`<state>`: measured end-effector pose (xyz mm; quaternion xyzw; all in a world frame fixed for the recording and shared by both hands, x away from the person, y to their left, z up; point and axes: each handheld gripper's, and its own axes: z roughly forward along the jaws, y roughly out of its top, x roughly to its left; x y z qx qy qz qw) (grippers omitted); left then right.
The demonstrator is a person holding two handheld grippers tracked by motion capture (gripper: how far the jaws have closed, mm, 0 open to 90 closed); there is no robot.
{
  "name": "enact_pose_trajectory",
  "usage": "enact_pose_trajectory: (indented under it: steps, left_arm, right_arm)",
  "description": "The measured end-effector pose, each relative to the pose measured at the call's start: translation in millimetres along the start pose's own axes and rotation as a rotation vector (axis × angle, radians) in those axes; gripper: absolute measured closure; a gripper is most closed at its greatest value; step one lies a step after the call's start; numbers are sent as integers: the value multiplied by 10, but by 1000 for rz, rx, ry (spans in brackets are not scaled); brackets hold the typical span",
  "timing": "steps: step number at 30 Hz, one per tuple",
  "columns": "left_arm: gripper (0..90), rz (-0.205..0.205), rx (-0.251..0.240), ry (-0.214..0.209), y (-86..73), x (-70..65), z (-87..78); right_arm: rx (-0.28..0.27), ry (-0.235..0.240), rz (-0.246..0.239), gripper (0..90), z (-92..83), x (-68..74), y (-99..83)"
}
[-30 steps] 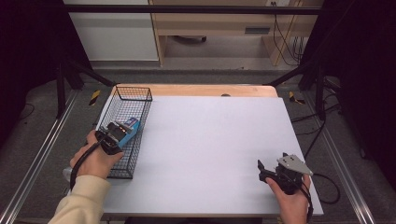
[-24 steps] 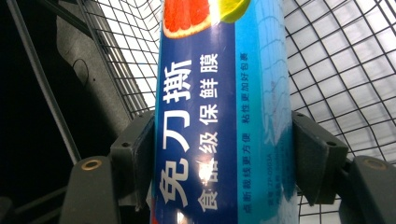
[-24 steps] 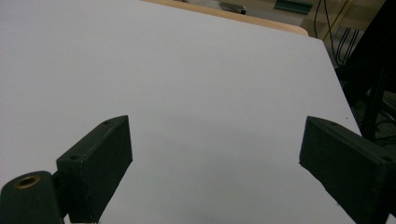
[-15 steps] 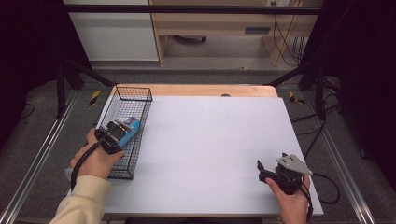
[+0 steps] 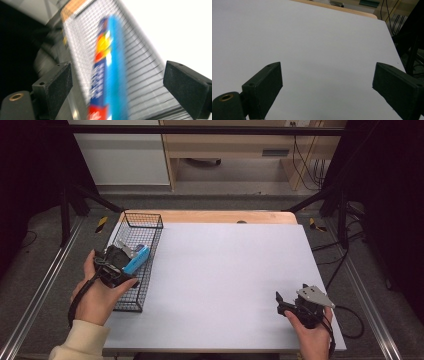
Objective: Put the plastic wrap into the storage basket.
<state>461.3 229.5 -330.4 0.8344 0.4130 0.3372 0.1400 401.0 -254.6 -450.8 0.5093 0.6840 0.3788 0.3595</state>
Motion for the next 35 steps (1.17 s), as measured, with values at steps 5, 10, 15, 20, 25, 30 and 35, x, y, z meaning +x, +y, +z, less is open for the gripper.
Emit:
enact_pose_trajectory:
  steps: [5, 10, 15, 20, 25, 30, 35]
  left_arm:
    - [85, -9, -144, -110, 73, -211, -46]
    - [76, 8, -255, -218, 162, -493, -43]
    - [62, 33, -310, -310, 217, -792, 64]
    - [58, 52, -323, -376, 155, -1075, 347]
    - [56, 70, -321, -424, 35, -1266, 551]
    - [54, 83, -327, -468, -101, -1406, 666]
    - [54, 67, -332, -484, -236, -1408, 717]
  right_arm:
    - [-3, 1, 15, 86, -6, -28, -6]
    - [-6, 14, 23, 72, -5, -33, -8]
    - [-13, 32, 35, 48, -4, -25, -2]
    - [-20, 50, 13, 37, -9, -15, -8]
    - [-23, 58, 7, 36, -12, -13, -21]
    - [18, 52, 20, 52, -13, -37, -75]
    - [21, 44, 20, 58, -24, -47, -85]
